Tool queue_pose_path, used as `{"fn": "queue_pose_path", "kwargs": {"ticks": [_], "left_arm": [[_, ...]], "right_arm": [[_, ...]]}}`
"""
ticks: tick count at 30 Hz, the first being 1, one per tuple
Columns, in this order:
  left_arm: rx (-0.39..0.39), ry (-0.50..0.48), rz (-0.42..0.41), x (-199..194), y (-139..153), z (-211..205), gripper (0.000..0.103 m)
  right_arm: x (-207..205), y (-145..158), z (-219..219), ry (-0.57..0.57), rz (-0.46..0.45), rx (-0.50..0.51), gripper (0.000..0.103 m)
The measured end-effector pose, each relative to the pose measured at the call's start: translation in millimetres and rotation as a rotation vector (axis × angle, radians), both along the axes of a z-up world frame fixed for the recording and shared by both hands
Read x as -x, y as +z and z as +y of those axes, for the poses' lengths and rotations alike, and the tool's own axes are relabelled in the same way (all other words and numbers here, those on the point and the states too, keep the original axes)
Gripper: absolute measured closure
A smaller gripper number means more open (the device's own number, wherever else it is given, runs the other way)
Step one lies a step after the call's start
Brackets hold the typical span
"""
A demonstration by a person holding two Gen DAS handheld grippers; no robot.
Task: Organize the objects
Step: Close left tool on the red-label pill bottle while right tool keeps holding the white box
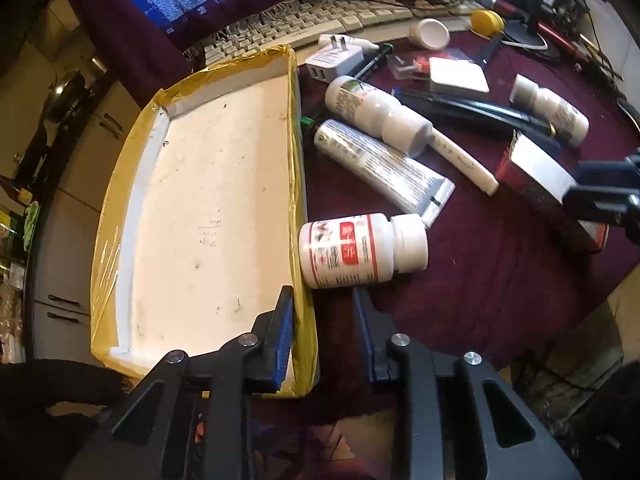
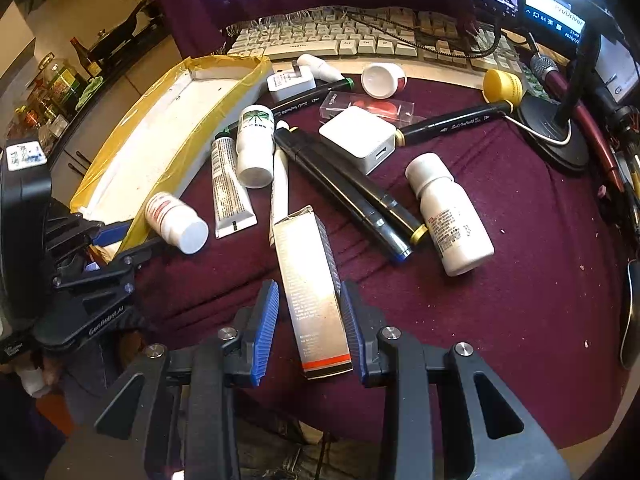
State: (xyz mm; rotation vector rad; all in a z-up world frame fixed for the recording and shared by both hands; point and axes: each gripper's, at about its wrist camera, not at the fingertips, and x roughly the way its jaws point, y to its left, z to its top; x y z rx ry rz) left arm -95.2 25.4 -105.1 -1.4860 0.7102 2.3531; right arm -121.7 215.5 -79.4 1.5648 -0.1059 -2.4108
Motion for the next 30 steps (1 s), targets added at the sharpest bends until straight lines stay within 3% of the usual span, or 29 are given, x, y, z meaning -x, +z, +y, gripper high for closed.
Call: {"fn": "queue_pose_path", "kwargs": {"ticks": [2, 6, 12, 18, 21, 26, 30], "left_arm": [[-0.013, -0.017, 0.002, 5.7, -3.1, 0.7, 0.073], [0.006, -0.090, 0.028, 4.9, -6.0, 7.8, 0.046], [-0.035, -0.126, 0.016, 4.5, -1.9, 10.1, 0.045], [-0.077, -0.100, 0.034, 18.1, 6.6, 11.0, 0.045], [-0.014, -0.178, 0.081, 13.7, 3.5, 21.7, 0.039], [0.054, -0.226, 0.095, 15.8, -10.9, 34.7, 0.039], [0.069, -0.224, 0.094, 8.5, -9.0, 35.3, 0.048]], "right_arm": [[1.6, -1.7, 0.7, -0.005, -0.007, -0.004, 0.073], [2.4, -0.1, 0.0, -0.003, -0.002, -0.013, 0.073], [2.6, 4.4, -8.2, 0.019, 0.003, -0.022, 0.073], [3.0, 7.8, -11.7, 0.035, 0.019, -0.033, 0.073], [4.2, 5.4, -9.0, 0.029, 0.011, -0.038, 0.073], [4.5, 0.1, -1.7, 0.011, 0.001, -0.031, 0.073], [-1.9, -3.1, 6.1, 0.011, 0.008, -0.005, 0.073]]}}
